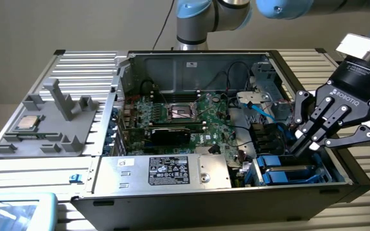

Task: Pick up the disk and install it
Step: 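Insert the first disk wire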

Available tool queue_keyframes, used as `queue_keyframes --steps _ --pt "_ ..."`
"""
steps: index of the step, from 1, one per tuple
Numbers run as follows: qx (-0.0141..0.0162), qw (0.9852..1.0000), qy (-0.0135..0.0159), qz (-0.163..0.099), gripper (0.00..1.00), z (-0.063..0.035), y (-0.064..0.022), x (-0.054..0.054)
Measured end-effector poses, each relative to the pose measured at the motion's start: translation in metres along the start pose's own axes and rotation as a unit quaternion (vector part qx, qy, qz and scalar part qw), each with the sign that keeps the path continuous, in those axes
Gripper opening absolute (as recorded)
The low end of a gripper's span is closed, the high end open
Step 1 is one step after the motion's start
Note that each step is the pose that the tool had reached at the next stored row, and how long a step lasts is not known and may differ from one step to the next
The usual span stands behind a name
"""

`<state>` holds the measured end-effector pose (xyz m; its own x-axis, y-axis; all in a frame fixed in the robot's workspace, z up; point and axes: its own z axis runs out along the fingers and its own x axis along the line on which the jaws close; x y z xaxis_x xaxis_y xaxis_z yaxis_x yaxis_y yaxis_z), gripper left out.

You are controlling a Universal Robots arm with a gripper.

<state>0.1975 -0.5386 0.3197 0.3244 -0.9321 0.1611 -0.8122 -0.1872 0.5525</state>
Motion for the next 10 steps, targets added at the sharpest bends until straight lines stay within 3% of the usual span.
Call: queue_keyframes --steps 5,10 --pt "-0.0075 1.0 0.0017 -0.003 0.16 -0.0006 -0.0016 -0.0041" --pt "-0.0085 1.0 0.0018 -0.003 0.16 0.0004 -0.0025 -0.0043"
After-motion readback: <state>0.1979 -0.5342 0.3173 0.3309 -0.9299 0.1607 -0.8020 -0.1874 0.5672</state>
